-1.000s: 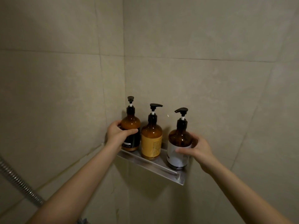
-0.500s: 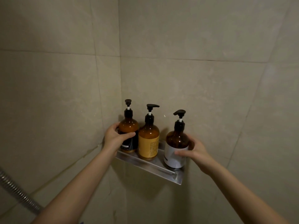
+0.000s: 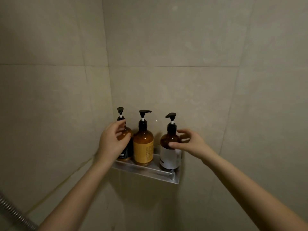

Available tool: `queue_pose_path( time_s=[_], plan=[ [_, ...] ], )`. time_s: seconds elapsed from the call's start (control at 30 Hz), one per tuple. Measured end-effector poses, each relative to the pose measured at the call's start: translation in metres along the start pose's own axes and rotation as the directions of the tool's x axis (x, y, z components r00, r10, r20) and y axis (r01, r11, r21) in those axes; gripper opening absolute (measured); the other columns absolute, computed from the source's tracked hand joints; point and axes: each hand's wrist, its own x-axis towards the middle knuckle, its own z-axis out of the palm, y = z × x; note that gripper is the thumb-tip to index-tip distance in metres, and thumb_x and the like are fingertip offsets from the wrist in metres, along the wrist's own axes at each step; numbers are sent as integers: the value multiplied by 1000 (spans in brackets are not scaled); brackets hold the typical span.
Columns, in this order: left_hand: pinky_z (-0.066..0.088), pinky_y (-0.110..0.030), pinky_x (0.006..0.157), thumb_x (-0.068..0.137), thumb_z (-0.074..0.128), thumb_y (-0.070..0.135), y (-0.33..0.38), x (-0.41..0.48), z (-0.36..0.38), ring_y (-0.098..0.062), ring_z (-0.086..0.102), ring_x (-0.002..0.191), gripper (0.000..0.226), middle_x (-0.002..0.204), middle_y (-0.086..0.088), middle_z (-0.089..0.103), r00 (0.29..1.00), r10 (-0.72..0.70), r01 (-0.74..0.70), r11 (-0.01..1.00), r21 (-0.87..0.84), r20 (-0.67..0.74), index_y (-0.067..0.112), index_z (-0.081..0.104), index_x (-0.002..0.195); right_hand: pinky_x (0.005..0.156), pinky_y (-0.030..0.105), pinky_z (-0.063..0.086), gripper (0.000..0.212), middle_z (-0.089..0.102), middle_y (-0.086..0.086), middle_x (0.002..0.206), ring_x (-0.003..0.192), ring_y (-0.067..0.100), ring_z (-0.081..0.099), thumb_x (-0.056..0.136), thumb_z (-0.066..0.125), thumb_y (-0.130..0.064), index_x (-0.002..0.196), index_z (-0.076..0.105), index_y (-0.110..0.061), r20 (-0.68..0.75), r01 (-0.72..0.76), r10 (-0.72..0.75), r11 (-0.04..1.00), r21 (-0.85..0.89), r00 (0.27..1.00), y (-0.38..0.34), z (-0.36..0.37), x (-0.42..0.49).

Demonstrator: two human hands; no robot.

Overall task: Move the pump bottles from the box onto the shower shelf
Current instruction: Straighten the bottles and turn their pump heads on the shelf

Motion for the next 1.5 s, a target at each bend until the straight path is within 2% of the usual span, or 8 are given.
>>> queue_pose_path(
  time_s=[0.17,0.3,0.47,0.6,0.77,1.13,1.33,1.5],
  plan=[
    [46,-31,92,79,69,22,14,-5,15,-21,53,119,61,133,-4,54,980,-37,5,987,159,195,18,46,135,83,30,49,85,56,7,127,111,22,57,62,82,-44,133,45,-16,-114,10,-27,989,-151,993,-17,12,-7],
    [40,-19,81,78,69,20,21,-9,23,-21,57,114,56,124,-5,61,972,23,-63,985,163,235,12,51,130,72,23,45,77,61,4,120,103,17,59,63,81,-45,128,51,-15,-137,-12,-16,980,-199,990,-20,17,-8],
    [45,-31,90,74,75,23,22,-6,24,-22,57,115,62,125,-6,61,970,-33,-12,984,180,241,13,51,131,84,34,53,69,65,6,116,100,20,61,64,82,-37,123,57,-12,-127,-15,-12,979,-203,992,-16,12,-4],
    [45,-27,78,67,79,36,22,-5,22,-20,61,101,56,109,-4,66,979,-11,-38,970,239,204,15,62,116,94,40,50,65,64,7,121,109,22,60,68,81,-32,124,57,-11,-81,-6,-10,981,-192,997,-14,10,-2],
    [37,-23,67,65,75,51,27,-10,27,-11,48,80,46,92,3,51,986,52,-110,919,378,162,18,65,96,99,41,47,60,62,6,125,113,23,58,73,77,-21,128,54,-13,-27,-17,13,991,-134,1000,-15,8,-1],
    [41,-17,57,73,74,30,23,7,17,-9,59,76,25,75,13,57,942,-38,-37,976,216,332,17,67,94,71,23,42,68,61,5,118,95,16,56,68,79,-40,124,51,-13,-119,-52,22,967,-251,993,-26,20,-1],
    [34,-11,56,69,78,35,21,-1,21,-4,54,76,34,81,12,57,974,12,-56,981,187,227,17,68,96,89,33,49,59,62,5,120,107,21,59,73,77,-29,124,55,-11,-5,-3,2,979,-206,1000,-17,10,3],
    [43,-21,65,68,76,42,21,-5,25,-11,57,83,39,93,0,63,983,35,-75,973,219,183,16,68,96,82,27,46,48,62,-2,111,94,12,58,78,73,-19,122,57,-16,97,12,0,991,-130,995,-14,2,2]
  ],
)
